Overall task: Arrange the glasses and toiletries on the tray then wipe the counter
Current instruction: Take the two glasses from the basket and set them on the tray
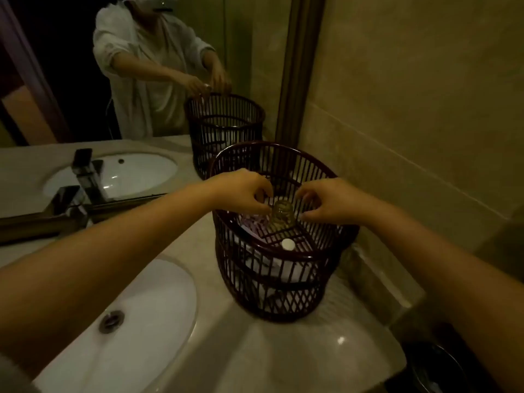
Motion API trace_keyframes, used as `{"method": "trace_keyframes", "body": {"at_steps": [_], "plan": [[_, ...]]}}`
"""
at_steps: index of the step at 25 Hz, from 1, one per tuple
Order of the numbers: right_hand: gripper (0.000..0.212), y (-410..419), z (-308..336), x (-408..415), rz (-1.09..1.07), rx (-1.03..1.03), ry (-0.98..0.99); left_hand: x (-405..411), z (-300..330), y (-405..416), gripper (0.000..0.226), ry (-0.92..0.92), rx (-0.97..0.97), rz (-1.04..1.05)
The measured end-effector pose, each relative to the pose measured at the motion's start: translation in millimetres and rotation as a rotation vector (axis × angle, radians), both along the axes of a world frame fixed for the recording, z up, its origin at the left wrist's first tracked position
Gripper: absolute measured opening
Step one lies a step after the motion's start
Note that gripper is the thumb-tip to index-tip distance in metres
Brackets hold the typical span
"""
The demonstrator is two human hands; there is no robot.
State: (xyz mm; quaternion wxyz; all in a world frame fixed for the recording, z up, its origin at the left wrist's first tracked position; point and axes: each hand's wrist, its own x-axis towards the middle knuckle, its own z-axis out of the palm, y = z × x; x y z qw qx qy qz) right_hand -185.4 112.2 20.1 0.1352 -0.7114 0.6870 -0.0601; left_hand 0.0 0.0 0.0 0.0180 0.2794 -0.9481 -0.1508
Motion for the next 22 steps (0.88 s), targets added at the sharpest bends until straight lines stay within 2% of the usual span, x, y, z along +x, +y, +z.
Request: {"method": "trace_keyframes", "body": {"at_steps": [5,12,16,20,22], "plan": [[0.055,-82,-31,-22,0.092,0.152,0.039,-28,-24,-55,0.054,-0.124,0.043,0.112],[0.065,-182,-88,-57,0.126,0.317,0.028,-78,-81,-128,0.069,-0.424,0.15,0.174],[0.07,-201,-119,-65,0.079,0.394,-0.008,-88,-113,-143,0.08,-0.47,0.176,0.202],[0.064,-207,-136,-62,0.073,0.406,0.068,-94,-134,-147,0.094,-0.497,0.255,0.212],[0.059,-208,-148,-58,0.075,0.416,0.101,-96,-142,-147,0.091,-0.463,0.268,0.244]]}}
